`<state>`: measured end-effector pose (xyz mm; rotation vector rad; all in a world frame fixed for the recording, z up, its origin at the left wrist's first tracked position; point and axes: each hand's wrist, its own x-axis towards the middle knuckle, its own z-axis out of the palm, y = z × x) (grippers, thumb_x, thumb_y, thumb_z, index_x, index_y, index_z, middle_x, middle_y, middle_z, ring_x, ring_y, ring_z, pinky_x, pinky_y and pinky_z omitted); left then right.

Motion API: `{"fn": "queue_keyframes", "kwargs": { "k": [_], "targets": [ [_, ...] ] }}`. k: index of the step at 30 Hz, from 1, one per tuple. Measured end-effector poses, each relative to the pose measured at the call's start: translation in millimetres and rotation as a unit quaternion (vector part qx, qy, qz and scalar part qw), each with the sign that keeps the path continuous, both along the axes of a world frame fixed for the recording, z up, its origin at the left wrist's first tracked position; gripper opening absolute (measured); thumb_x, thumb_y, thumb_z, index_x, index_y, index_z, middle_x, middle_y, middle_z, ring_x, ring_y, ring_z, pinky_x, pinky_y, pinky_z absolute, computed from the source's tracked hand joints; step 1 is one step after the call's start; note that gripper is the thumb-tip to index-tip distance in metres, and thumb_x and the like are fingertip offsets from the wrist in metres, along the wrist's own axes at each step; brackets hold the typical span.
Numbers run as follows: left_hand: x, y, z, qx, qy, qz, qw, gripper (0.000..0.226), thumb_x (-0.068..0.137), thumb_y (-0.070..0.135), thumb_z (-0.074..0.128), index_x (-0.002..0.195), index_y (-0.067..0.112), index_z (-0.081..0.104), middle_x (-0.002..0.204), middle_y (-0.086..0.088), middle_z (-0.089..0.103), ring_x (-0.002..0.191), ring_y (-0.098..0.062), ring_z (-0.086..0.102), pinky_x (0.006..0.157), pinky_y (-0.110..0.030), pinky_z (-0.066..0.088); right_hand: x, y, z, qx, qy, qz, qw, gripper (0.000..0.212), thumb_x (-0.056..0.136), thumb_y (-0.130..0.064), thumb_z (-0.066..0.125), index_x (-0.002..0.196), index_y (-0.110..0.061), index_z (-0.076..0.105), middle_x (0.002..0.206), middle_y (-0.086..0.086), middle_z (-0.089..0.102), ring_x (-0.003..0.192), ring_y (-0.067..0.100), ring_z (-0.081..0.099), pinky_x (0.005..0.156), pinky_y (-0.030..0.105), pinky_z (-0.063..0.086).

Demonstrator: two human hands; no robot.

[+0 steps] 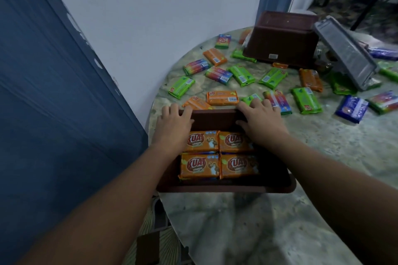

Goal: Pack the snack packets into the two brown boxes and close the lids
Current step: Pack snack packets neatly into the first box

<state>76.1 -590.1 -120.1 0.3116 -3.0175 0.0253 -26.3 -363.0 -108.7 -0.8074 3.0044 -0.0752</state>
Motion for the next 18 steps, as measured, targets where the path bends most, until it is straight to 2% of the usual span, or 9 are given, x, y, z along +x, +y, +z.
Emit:
{"fn": "queue_keyframes", "kwargs": {
  "k": [8, 9, 11, 13, 16, 18],
  "targets": [
    [-1, 3, 4, 0.017, 0.042, 0.005, 0.999, 0.047, 0.107, 0.049, 0.027, 0.130, 0.024, 0.060, 0.116, -0.001, 0.063, 0.109, -0.027, 0.056, 0.089, -0.044, 0.045, 6, 3, 6, -0.015, -0.026, 0.005, 1.000, 0.040, 0.097, -0.049, 0.045, 0.134, -0.033, 0.043, 0.131, 0.007, 0.051, 0.123, 0.034, 0.043, 0.098, 0.050, 0.038],
    [-2, 3, 8, 0.018, 0.039, 0.010, 0.999, 0.048, 0.108, 0.048, 0.024, 0.123, 0.025, 0.063, 0.111, 0.000, 0.065, 0.106, -0.026, 0.058, 0.089, -0.044, 0.045, 6, 2, 8, -0.026, -0.037, -0.001, 0.999, 0.040, 0.096, -0.050, 0.043, 0.133, -0.034, 0.045, 0.131, 0.006, 0.051, 0.124, 0.034, 0.043, 0.099, 0.050, 0.037],
    [-11, 2, 23, 0.013, 0.015, 0.016, 1.000, 0.052, 0.109, 0.046, 0.020, 0.094, 0.026, 0.065, 0.089, 0.002, 0.064, 0.092, -0.025, 0.061, 0.086, -0.043, 0.042, 3, 0, 14, -0.045, -0.070, -0.012, 0.996, 0.036, 0.098, -0.050, 0.037, 0.128, -0.035, 0.048, 0.130, 0.005, 0.054, 0.124, 0.034, 0.043, 0.099, 0.051, 0.036],
    [-28, 0, 40, -0.007, -0.027, -0.002, 1.000, 0.052, 0.109, 0.044, 0.021, 0.068, 0.026, 0.048, 0.072, 0.002, 0.057, 0.077, -0.025, 0.060, 0.080, -0.040, 0.040, -7, -4, 22, -0.038, -0.126, -0.010, 0.991, 0.033, 0.099, -0.049, 0.030, 0.116, -0.033, 0.052, 0.127, 0.006, 0.057, 0.121, 0.034, 0.046, 0.098, 0.050, 0.039],
    [-63, -10, 46, 0.114, -0.100, -0.007, 0.988, 0.054, 0.108, 0.046, 0.033, 0.060, 0.021, 0.043, 0.065, -0.001, 0.052, 0.065, -0.023, 0.052, 0.064, -0.035, 0.039, -34, -17, 33, -0.012, -0.233, 0.001, 0.972, 0.049, 0.095, -0.055, 0.018, 0.109, -0.029, 0.057, 0.135, 0.011, 0.060, 0.117, 0.031, 0.053, 0.101, 0.048, 0.043],
    [-88, -17, 43, 0.165, -0.114, -0.008, 0.980, 0.048, 0.104, 0.042, 0.046, 0.065, 0.015, 0.052, 0.066, -0.004, 0.055, 0.066, -0.025, 0.055, 0.058, -0.035, 0.038, -52, -30, 37, -0.006, -0.274, -0.003, 0.962, 0.063, 0.095, -0.056, 0.016, 0.120, -0.019, 0.061, 0.143, 0.015, 0.055, 0.121, 0.031, 0.053, 0.103, 0.043, 0.041]
  ]
}}
